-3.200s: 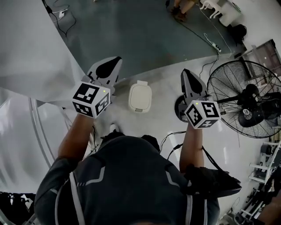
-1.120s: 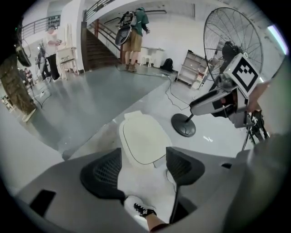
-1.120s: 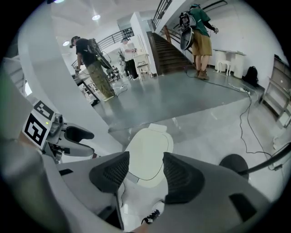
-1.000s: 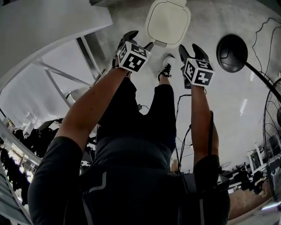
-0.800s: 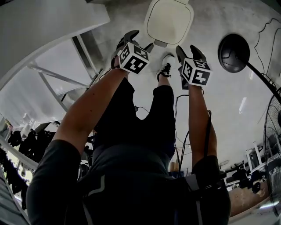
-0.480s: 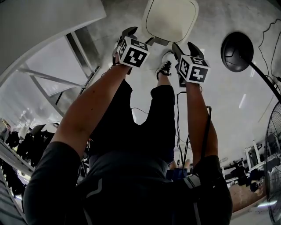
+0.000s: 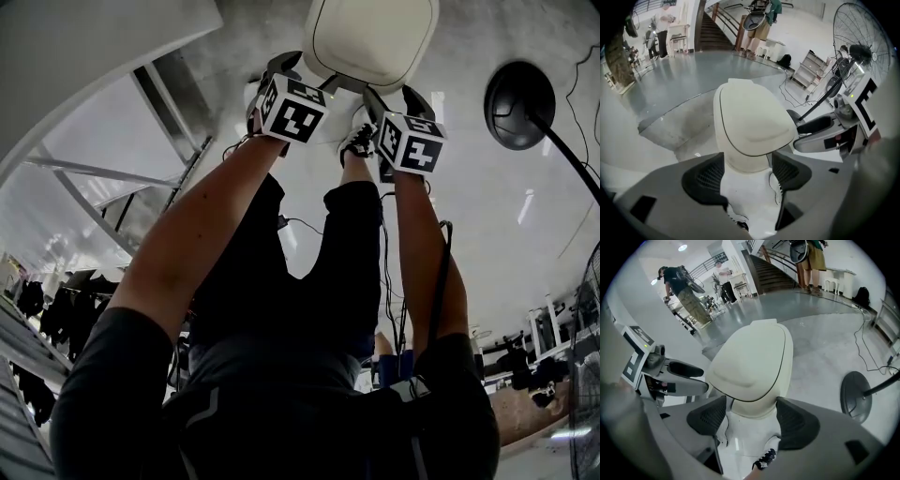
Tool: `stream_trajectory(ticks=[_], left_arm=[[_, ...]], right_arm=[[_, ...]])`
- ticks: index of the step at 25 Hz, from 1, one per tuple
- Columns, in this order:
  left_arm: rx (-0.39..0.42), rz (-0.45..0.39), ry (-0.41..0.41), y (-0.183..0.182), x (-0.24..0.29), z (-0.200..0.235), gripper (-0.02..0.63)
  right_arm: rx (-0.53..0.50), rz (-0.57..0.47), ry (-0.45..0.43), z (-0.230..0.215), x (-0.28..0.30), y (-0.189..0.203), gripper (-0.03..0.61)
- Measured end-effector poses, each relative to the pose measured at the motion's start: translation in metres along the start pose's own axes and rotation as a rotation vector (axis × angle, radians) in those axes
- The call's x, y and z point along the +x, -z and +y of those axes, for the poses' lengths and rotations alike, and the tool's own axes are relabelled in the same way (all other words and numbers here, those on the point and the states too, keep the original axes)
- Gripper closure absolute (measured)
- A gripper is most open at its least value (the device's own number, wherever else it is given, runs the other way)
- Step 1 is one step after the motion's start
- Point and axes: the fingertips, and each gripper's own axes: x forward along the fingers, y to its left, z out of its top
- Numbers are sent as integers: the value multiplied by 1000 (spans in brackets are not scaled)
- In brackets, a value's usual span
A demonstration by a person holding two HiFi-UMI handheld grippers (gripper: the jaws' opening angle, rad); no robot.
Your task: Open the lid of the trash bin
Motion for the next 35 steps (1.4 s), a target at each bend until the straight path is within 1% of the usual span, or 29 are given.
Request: stream_trajectory(ticks=[3,5,13,17,19,21,25,32,35], left_arm=[[-1,5,-10,-1,6,2,302],[-4,16,-16,2,8,3,302],[17,10,-17,5,11,1,299],[45,20,-44,6,10,2,299],[32,17,-48,7,11,2,299],[20,13,-43,9,11,1,299],[42,5,-42,8,11,2,299],[46,15,-63,9,9,2,299],[40,23,-64,6,10,2,299]], right_arm=[[13,-9,11,-3,6,0,239],[11,6,16,-5,8,3,225],[32,22,18,-4,13,10,212],[21,21,40,-1,16,11,202],[17,14,48,-1,16,11,198],[16,12,53,-1,17,12,196],[14,17,57,0,18,12,192],[16,15,53,1,18,13,190],[49,22,42,-1,17,12,192]])
